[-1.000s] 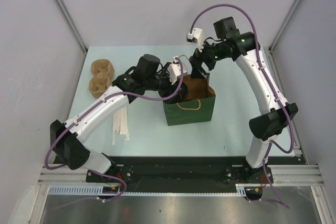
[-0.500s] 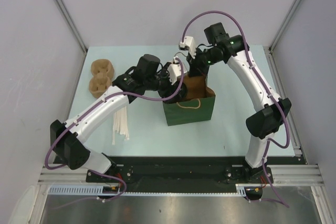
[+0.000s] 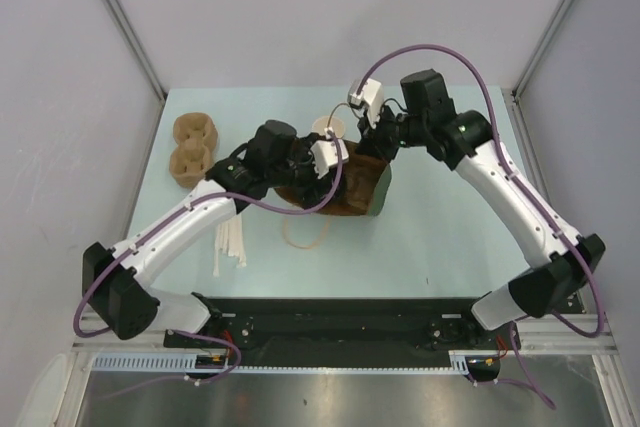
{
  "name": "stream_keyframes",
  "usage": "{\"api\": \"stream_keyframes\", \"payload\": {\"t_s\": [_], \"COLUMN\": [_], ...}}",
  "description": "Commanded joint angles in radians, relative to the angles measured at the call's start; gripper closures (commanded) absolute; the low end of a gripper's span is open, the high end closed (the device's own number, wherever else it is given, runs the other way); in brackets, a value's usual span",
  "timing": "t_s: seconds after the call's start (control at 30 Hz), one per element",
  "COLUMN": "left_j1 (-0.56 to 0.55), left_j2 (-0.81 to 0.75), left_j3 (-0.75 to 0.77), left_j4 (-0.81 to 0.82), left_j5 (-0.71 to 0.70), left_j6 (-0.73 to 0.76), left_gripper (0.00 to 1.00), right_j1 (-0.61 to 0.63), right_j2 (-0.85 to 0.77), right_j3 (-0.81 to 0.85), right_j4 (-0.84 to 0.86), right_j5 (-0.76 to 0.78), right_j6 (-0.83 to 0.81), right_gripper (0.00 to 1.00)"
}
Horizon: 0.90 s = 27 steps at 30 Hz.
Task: Pack the takeout coffee
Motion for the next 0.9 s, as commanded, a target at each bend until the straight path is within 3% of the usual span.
{"api": "stream_keyframes", "payload": {"t_s": [0.0, 0.3, 0.87], "left_j1": [-0.003, -0.049, -0.164], "left_j2": [-0.102, -0.225, -0.322], "left_j3": [-0.141, -0.339, -0.536], "left_j4": [0.083, 0.223, 0.471], "left_j5": [-0.029, -0.063, -0.169], "left_j6": [0.068, 0.134, 0.194], "left_gripper": [0.52, 0.53, 0.53], "right_j1": [0.047, 0.098, 0.253], "right_j2": [-0.130, -0.205, -0.259], "right_j3": [-0.124, -0.226, -0.319], "right_j4": [0.208, 0.286, 0.389], "right_j5": [0.088, 0.092, 0.148], "right_j6": [0.083, 0.171, 0.063], "right_gripper": [1.00, 1.00, 1.00]}}
